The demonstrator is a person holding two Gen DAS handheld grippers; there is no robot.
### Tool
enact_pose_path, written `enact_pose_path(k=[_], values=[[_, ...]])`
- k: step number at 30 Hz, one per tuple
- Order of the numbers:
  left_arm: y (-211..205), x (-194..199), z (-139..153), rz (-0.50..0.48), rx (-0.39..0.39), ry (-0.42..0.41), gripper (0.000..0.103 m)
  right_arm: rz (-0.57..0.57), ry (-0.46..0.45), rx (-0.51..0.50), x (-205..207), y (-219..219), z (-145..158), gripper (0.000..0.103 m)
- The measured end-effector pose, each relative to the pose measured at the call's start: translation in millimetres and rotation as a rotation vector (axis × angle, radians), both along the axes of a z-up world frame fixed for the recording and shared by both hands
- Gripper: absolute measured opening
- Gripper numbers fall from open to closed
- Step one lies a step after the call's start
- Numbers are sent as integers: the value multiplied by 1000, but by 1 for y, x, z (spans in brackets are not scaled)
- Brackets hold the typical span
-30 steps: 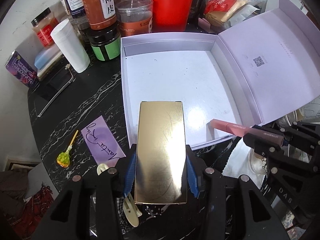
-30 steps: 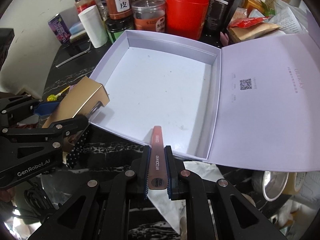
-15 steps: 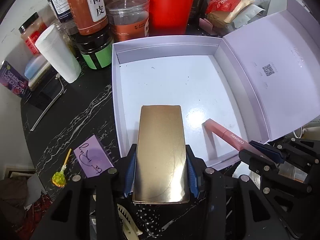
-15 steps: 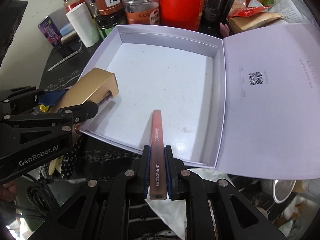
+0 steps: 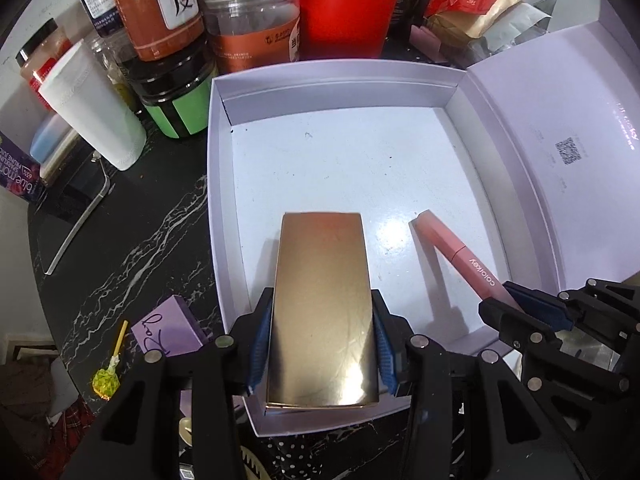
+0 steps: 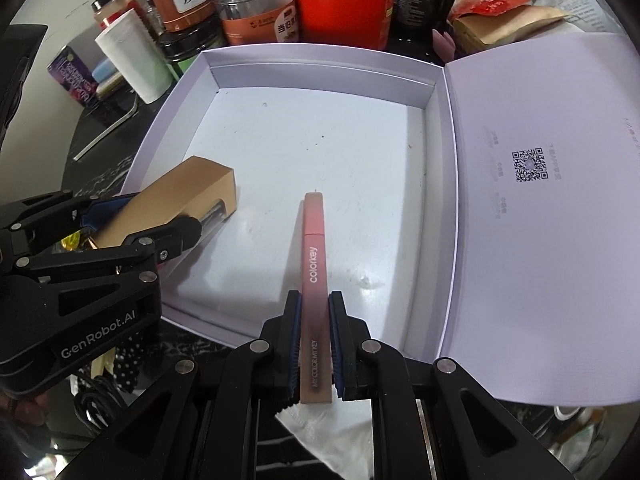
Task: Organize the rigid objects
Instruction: 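Lower the gold case into the lavender box while the right tool lowers the lipstick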
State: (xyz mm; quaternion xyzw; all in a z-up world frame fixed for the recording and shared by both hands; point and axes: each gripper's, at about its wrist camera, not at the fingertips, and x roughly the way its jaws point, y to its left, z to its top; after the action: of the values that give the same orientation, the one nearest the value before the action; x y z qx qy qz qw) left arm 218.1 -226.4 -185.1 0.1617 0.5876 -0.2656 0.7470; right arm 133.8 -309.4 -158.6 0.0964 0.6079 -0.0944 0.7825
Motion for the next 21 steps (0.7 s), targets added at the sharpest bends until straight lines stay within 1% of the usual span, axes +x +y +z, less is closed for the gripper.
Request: enact_pose_path(k=[2, 8, 9, 10, 13, 15, 19, 20, 21], values=[[0, 4, -7, 21, 6, 28, 44, -5, 3, 1, 3, -2, -1, 14], [-2, 3, -12, 26, 13, 29, 44, -13, 12, -3, 7, -6, -4, 15], [-3, 3, -13, 27, 12, 34, 44, -13, 16, -3, 7, -7, -5, 17], [-3, 3, -13, 30, 9, 40, 44, -18, 24, -7, 7, -8, -6, 25], [2, 1, -11, 50, 7, 49, 45, -40, 26, -10, 5, -13, -6, 37], [4, -1, -8, 56, 18, 35, 46, -50, 18, -4, 4, -16, -4, 41], [2, -5, 2, 44, 12, 24, 56, -53, 9, -4, 3, -19, 2, 42], [2, -6, 4, 41, 11, 19, 61, -52, 9, -4, 3, -19, 3, 41], [1, -7, 6, 42, 17, 9, 73, -51, 8, -3, 2, -19, 4, 42]])
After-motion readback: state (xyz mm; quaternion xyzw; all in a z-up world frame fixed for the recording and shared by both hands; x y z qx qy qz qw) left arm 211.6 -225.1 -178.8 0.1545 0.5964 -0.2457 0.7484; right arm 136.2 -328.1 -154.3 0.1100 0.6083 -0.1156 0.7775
